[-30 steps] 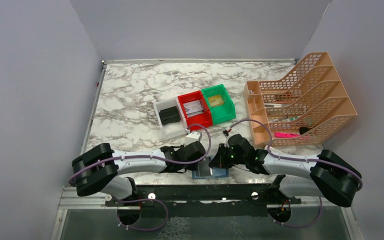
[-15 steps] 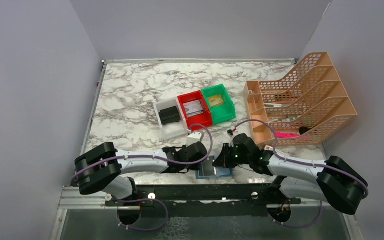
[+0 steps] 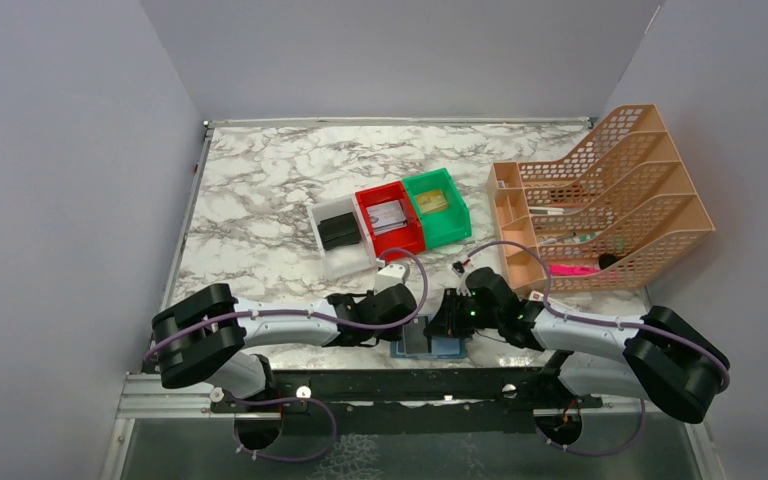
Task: Take the credit cards out of the card holder
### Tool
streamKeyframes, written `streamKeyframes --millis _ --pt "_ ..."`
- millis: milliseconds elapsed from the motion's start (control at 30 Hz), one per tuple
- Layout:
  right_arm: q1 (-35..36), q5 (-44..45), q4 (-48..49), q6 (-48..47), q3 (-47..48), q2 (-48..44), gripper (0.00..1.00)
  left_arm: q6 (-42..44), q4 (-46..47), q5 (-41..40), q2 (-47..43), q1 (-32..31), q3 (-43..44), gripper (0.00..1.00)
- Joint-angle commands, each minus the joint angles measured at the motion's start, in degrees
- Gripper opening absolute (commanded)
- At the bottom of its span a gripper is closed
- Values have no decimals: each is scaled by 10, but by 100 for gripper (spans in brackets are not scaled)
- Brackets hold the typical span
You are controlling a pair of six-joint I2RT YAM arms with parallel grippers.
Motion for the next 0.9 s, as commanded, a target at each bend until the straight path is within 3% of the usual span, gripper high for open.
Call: streamKeyframes --millis 0,133,333,533,867 --pt "-1 -26 22 1 -6 3 19 11 -73 -1 25 -7 -19 26" --pt "-1 -25 19 4 -6 -1 19 12 -74 -3 24 -7 -17 26" --pt "-8 -21 8 -1 -9 -11 1 14 -74 -4 23 -6 -19 25" --pt "-32 -13 -41 -27 -11 -44 1 7 -75 -8 16 -7 -30 23" --pt "-77 -88 -97 -87 0 -74 1 5 -74 -9 24 -6 -29 22"
